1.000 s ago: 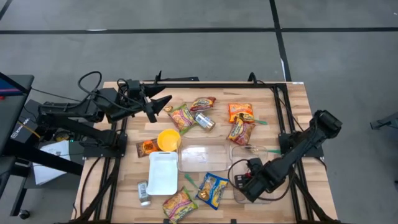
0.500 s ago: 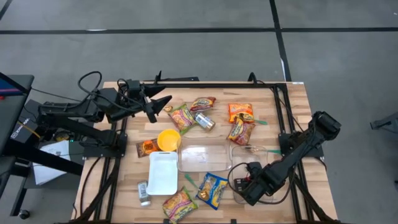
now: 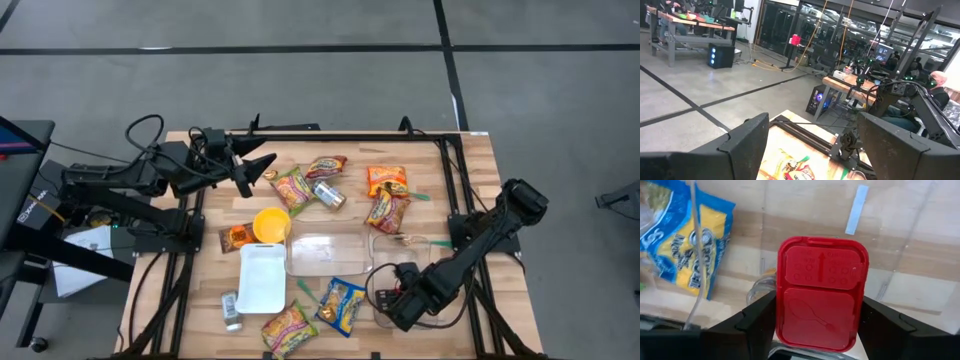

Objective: Pick & Place Food Item
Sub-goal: Put the red seasoning can into the right transparent bin

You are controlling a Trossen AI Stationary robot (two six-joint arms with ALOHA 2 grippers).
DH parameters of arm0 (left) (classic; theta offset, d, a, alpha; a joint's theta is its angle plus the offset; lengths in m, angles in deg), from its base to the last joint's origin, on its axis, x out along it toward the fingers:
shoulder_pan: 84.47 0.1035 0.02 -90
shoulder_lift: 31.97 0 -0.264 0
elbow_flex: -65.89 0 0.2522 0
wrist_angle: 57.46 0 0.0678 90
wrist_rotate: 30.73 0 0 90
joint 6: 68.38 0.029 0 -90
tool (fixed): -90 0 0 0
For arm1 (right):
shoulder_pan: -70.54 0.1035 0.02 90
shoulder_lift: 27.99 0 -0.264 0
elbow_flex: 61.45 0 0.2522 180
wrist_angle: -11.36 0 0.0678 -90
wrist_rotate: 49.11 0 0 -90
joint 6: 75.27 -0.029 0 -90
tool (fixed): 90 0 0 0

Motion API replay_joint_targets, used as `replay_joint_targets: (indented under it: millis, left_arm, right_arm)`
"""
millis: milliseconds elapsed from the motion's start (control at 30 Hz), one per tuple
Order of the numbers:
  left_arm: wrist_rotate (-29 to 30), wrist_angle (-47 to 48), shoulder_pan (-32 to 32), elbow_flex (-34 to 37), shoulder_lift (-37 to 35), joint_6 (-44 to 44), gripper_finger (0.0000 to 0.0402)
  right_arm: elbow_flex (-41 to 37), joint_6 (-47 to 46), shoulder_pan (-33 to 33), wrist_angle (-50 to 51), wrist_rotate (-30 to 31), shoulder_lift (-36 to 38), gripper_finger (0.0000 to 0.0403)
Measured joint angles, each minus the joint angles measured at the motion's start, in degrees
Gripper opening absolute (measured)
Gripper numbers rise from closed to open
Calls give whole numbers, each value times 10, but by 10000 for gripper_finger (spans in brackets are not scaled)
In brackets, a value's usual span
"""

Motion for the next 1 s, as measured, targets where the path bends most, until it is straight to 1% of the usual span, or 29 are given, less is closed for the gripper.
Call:
replay_joint_targets:
  millis: [167, 433, 600, 800, 900, 1000]
  left_arm:
    - [0, 0, 0, 0, 0, 0, 297]
    - [0, 0, 0, 0, 0, 0, 297]
    - [0, 0, 0, 0, 0, 0, 297]
    - [0, 0, 0, 0, 0, 0, 297]
    - [0, 0, 0, 0, 0, 0, 297]
    - [0, -1, 0, 0, 1, 0, 297]
  right_arm:
    - [0, 2, 0, -14, 0, 0, 241]
    - [0, 7, 4, -8, 3, 17, 241]
    - [0, -4, 4, 11, 35, 38, 242]
    - [0, -4, -8, 70, 61, 58, 240]
    - [0, 20, -27, 78, 61, 59, 222]
    - [0, 67, -48, 58, 61, 58, 177]
